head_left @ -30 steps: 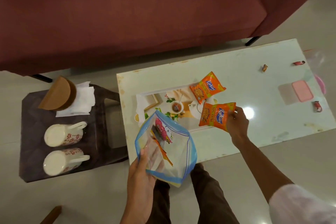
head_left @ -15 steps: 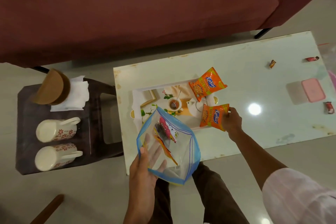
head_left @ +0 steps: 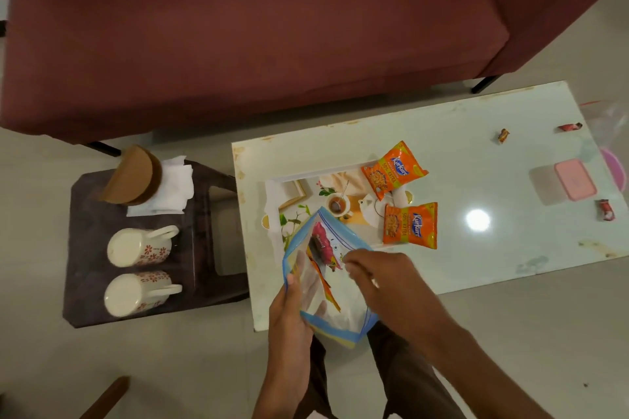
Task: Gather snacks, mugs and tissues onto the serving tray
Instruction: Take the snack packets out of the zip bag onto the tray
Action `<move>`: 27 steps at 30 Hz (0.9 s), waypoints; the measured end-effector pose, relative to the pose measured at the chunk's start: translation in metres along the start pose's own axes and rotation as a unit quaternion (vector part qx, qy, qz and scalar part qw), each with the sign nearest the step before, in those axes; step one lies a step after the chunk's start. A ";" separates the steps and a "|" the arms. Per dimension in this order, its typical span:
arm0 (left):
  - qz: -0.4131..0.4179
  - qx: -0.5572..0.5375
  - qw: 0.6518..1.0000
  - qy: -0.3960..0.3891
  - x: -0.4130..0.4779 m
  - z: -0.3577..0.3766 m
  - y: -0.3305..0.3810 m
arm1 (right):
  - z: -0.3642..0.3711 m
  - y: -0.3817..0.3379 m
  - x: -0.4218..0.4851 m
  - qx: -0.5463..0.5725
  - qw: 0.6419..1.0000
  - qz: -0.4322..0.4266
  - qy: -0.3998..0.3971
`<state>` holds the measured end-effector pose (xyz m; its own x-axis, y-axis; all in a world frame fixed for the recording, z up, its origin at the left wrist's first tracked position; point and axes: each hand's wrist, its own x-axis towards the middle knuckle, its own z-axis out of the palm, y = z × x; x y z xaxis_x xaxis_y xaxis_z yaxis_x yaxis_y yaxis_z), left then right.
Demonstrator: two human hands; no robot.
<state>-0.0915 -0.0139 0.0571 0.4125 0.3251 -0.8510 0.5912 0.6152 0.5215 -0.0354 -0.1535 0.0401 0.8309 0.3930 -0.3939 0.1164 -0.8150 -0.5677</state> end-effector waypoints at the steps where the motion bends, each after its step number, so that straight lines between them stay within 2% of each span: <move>1: -0.003 0.010 1.000 0.005 0.001 -0.001 0.000 | 0.014 -0.006 0.007 -0.073 0.997 0.011 -0.038; 2: -0.007 0.016 1.000 0.010 0.001 -0.003 -0.001 | 0.028 -0.009 0.014 -0.103 0.993 0.036 -0.049; 5: -0.020 0.039 0.999 0.010 -0.001 -0.004 -0.002 | 0.058 -0.012 0.034 -0.068 0.992 0.106 -0.014; 11: -0.024 0.060 0.998 -0.011 -0.004 -0.009 -0.002 | 0.076 -0.010 0.042 -0.052 0.976 0.210 -0.005; 14: -0.031 0.052 0.998 0.004 0.002 -0.017 -0.004 | 0.082 -0.010 0.042 -0.085 0.976 0.194 -0.044; 17: -0.035 0.057 0.998 0.021 0.007 -0.027 -0.008 | 0.089 -0.023 0.042 -0.060 0.981 0.171 -0.073; 22: -0.019 0.061 0.998 0.019 0.008 -0.039 0.005 | 0.091 -0.058 0.022 -0.134 0.989 0.064 -0.025; 25: -0.008 0.037 0.999 0.022 0.009 -0.045 0.017 | 0.073 -0.073 0.006 -0.116 0.991 0.069 0.002; 27: -0.013 0.018 1.000 0.008 0.011 -0.051 0.022 | 0.051 -0.077 -0.006 -0.048 0.994 0.099 0.027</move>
<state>-0.1089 0.0397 0.0562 0.3852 0.3211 -0.8652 0.6262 0.5977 0.5006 -0.0768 -0.0711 0.0492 0.8699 0.2006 -0.4505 -0.0025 -0.9117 -0.4108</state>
